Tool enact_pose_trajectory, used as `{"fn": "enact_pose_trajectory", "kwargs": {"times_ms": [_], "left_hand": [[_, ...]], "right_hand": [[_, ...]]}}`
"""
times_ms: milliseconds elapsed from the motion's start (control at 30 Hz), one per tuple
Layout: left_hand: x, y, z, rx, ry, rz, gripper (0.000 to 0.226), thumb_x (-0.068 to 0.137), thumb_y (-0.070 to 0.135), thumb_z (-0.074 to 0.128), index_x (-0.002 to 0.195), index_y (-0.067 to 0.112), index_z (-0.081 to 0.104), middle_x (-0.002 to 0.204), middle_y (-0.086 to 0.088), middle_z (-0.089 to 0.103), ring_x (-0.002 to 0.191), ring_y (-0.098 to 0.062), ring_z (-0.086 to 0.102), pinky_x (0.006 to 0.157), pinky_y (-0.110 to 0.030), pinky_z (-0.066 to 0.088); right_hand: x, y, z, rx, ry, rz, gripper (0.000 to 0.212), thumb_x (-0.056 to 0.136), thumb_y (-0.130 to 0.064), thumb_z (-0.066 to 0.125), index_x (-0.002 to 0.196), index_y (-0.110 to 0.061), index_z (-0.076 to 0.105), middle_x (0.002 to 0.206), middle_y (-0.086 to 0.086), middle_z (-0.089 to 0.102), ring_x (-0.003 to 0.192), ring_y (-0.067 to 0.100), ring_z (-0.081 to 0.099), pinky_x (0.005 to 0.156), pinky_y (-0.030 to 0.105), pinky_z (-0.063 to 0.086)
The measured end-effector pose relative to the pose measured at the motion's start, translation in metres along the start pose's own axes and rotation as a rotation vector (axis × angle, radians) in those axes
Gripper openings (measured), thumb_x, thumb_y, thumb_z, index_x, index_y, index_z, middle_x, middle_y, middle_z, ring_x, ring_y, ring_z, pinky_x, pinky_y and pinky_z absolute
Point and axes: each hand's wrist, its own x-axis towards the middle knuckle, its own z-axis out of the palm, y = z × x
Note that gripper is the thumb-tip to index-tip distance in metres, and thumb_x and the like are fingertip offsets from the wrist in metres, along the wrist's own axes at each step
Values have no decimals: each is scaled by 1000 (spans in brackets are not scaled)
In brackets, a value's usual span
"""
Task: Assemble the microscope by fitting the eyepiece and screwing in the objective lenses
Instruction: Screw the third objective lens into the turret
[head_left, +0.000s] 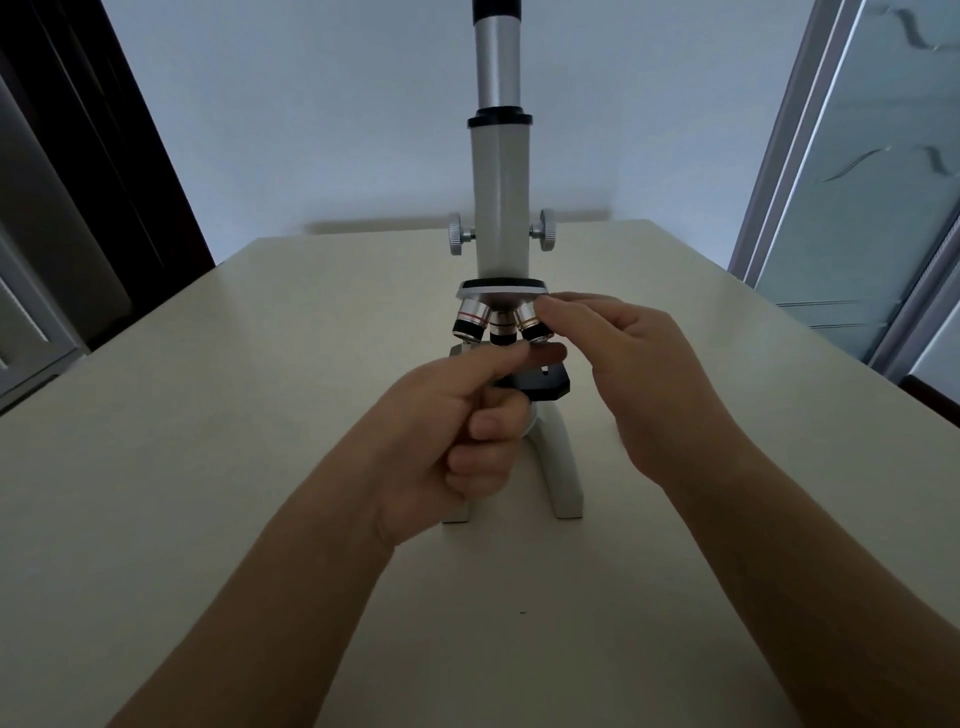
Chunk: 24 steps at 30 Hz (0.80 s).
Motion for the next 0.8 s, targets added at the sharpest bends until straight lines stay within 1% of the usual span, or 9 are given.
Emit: {"fn": "enact_pose_trajectory", "kwargs": {"times_ms": [133,233,333,433,533,633,700,733,800], "left_hand": [[8,-8,8,-465,-184,-18,30,94,34,44,100,19,70,41,6,36,34,-6,15,34,-17,13],[13,-14,12,-587,-199,8,28,97,33,42,90,19,66,41,4,39,34,-7,18,35,-16,15],[14,-15,16,-588,-161,43,15,93,29,46,93,21,58,41,5,38,27,-7,31,33,-16,18],[15,-15,17,-542,-87,65,16,91,30,49,90,20,61,41,5,36,26,-6,31,31,-15,19],[15,-14,20,-468,1,96,19,95,31,49,91,19,63,42,8,34,27,-4,27,28,-15,20],[15,-14,23,-400,67,127,18,99,31,49,91,20,61,42,9,33,28,-3,25,28,-16,21],[15,-14,24,-358,95,145,17,100,29,49,91,20,60,43,8,33,28,-3,24,28,-16,21],[16,-15,25,-346,101,150,15,100,29,49,94,19,58,43,8,33,28,-3,24,28,-17,21],[16,-15,25,-341,102,155,10,100,28,49,102,19,53,44,8,32,28,-4,24,29,-15,20]], "right_hand": [[-1,0,1,21,-4,-10,27,94,-22,63,73,-22,80,75,-14,75,68,-12,61,60,1,42],[-1,0,1,-2,-10,-14,27,94,-23,62,73,-21,79,75,-15,74,70,-11,62,61,1,43],[0,-1,-1,-86,9,-21,25,93,-27,64,73,-21,79,93,-13,75,94,-6,63,68,-1,42],[0,-3,-1,-210,39,-48,21,90,-34,65,74,-30,77,102,-18,68,103,-7,60,78,4,42],[1,-2,-3,-323,113,-88,13,87,-44,67,74,-40,67,105,-14,67,102,2,61,82,18,43],[2,0,-4,-319,81,-57,19,82,-52,69,82,-33,70,110,-4,70,104,10,63,83,25,46],[3,1,-2,-271,31,-15,25,81,-51,70,87,-28,74,106,-1,73,101,10,66,83,24,51],[4,1,-2,-225,8,7,24,82,-48,71,89,-25,75,100,0,76,95,9,69,79,20,53],[4,1,0,-113,-23,45,19,84,-39,72,87,-20,77,88,-3,79,77,-2,69,64,8,50]]}}
